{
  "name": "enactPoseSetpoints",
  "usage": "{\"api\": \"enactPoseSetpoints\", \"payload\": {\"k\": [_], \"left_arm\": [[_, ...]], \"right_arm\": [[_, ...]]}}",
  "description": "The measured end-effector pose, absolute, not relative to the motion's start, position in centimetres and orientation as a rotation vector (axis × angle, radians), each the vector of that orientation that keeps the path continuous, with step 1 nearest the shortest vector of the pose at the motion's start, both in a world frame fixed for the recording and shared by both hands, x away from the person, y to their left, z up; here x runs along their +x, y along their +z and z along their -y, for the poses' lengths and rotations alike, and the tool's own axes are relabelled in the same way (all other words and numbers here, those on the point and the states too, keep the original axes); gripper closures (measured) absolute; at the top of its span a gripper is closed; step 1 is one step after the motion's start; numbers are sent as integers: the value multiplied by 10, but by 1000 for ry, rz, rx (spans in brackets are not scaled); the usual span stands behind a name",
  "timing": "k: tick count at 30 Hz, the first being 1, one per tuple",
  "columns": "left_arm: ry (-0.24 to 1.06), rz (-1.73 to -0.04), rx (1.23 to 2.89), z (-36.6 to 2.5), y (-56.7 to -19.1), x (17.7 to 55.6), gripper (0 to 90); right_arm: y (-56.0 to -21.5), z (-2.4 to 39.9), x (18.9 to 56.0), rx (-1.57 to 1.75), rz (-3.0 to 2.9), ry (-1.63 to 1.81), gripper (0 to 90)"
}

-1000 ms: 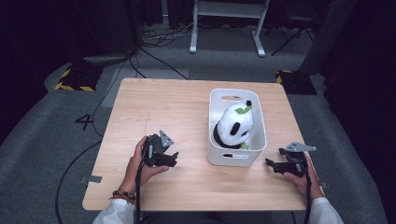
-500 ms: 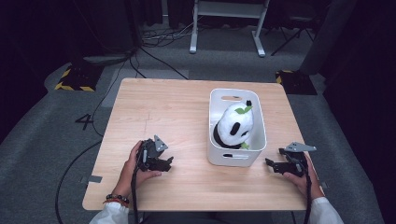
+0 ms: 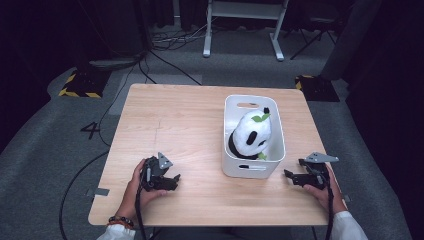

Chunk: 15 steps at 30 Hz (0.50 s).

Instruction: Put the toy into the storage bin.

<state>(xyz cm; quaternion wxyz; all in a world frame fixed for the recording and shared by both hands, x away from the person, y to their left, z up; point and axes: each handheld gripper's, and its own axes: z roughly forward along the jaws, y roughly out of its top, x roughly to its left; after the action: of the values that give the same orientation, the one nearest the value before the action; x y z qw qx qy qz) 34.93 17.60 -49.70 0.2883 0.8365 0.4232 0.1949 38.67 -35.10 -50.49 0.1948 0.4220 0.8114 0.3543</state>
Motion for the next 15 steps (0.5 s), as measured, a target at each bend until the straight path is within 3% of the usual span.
{"api": "enactPoseSetpoints", "payload": {"k": [5, 15], "left_arm": [[430, -1190, 2132, -190, -504, 343, 164], [450, -1206, 2113, -203, -505, 328, 161]], "right_arm": [[-505, 351, 387, 1184, -2276, 994, 174], [-505, 351, 387, 1178, -2280, 998, 174]]}}
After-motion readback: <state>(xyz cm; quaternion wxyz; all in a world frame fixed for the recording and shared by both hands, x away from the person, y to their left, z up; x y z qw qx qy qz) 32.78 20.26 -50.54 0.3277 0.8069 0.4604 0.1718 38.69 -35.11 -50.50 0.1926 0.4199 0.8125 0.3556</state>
